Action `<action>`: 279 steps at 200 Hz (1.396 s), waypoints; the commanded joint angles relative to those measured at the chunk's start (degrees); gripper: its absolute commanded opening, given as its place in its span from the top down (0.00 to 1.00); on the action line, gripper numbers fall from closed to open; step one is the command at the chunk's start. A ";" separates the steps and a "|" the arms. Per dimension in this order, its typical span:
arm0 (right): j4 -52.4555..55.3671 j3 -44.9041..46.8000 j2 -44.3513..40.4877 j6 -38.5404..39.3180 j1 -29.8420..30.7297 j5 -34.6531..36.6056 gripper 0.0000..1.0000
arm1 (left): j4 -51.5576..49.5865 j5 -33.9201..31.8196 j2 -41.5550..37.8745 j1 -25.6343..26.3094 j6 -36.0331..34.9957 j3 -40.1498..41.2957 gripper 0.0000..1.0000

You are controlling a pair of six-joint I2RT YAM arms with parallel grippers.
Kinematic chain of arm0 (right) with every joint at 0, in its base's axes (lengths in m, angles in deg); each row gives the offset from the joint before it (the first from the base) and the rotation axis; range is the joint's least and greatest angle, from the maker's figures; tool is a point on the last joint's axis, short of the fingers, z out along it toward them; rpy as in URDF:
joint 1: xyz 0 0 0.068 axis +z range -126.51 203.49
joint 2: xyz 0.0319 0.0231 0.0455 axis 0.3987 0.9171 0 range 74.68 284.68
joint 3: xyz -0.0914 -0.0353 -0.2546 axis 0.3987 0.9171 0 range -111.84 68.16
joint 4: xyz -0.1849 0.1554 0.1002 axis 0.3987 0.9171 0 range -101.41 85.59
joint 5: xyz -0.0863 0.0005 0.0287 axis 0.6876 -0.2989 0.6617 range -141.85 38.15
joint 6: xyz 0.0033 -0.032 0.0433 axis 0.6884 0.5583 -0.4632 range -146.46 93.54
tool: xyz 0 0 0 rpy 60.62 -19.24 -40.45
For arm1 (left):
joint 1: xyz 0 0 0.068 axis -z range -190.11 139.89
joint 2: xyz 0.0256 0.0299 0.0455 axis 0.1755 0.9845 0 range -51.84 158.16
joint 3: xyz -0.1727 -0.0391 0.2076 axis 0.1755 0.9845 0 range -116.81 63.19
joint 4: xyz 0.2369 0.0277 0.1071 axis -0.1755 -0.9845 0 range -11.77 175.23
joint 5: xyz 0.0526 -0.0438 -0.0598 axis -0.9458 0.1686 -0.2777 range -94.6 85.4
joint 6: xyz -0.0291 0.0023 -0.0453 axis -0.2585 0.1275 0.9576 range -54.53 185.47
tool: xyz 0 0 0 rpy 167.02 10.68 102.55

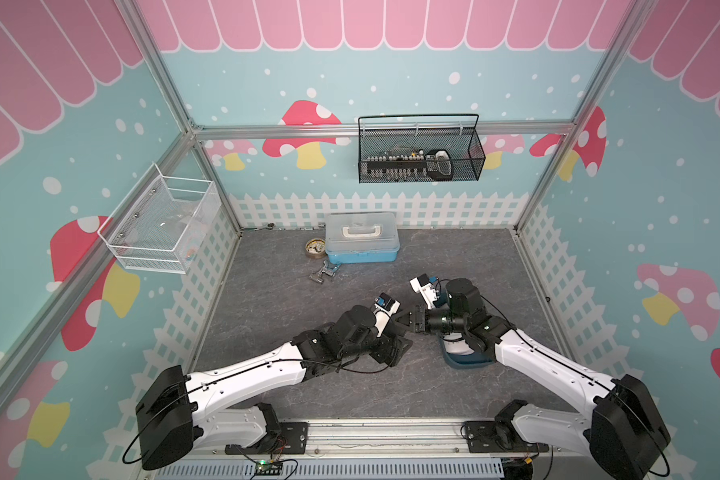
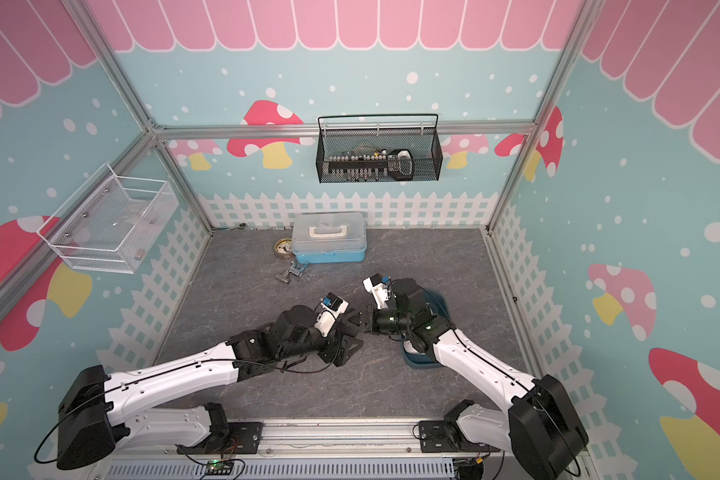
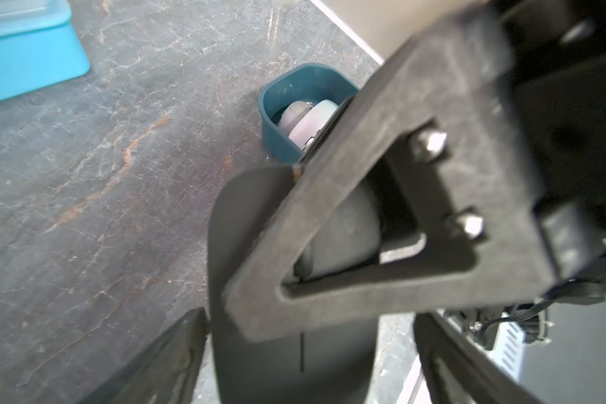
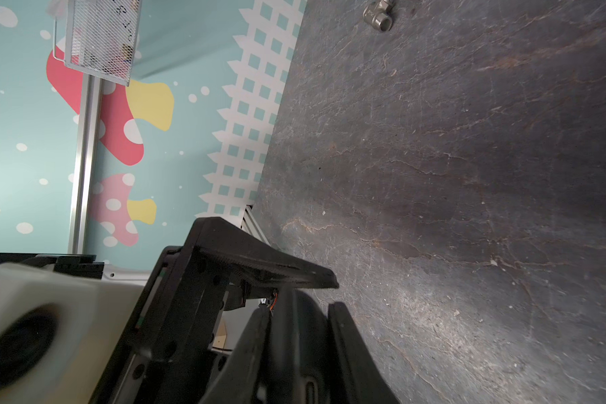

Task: Put the mouse in the storage box
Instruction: Pick up the mouse from the center of the board, then place the mouse in the storage box.

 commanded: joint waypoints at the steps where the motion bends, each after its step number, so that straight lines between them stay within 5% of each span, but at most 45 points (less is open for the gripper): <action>1: -1.10 -2.53 1.66 3.74 -2.09 0.37 0.79 | 1.23 -2.87 -2.20 0.31 2.03 1.97 0.01; 60: 1.94 1.33 2.51 9.60 -27.76 -0.56 0.80 | -1.88 -12.65 -17.32 -0.72 10.43 13.27 0.01; 95: 3.11 5.38 0.97 10.80 -38.90 1.52 0.80 | -4.05 -13.01 -26.22 -4.38 14.35 18.78 0.01; 141: 6.81 9.80 -4.79 12.04 -39.78 3.64 0.80 | -5.12 -13.77 -33.33 -7.75 16.81 22.22 0.01; 186: 10.90 15.55 -13.50 14.39 -39.78 4.15 0.74 | -5.17 -13.17 -29.93 -8.04 16.54 21.25 0.01; 210: 12.88 17.01 -14.97 16.10 -39.78 5.05 0.63 | -5.22 -12.77 -28.17 -8.04 17.20 21.42 0.01; 247: 16.80 16.95 -15.43 17.98 -39.78 10.74 0.25 | -5.22 -11.87 -26.57 -8.47 17.16 21.20 0.01; 279: 17.64 12.91 -15.69 17.47 -39.78 21.37 0.17 | -6.18 -16.15 -24.46 -8.70 20.23 21.05 0.01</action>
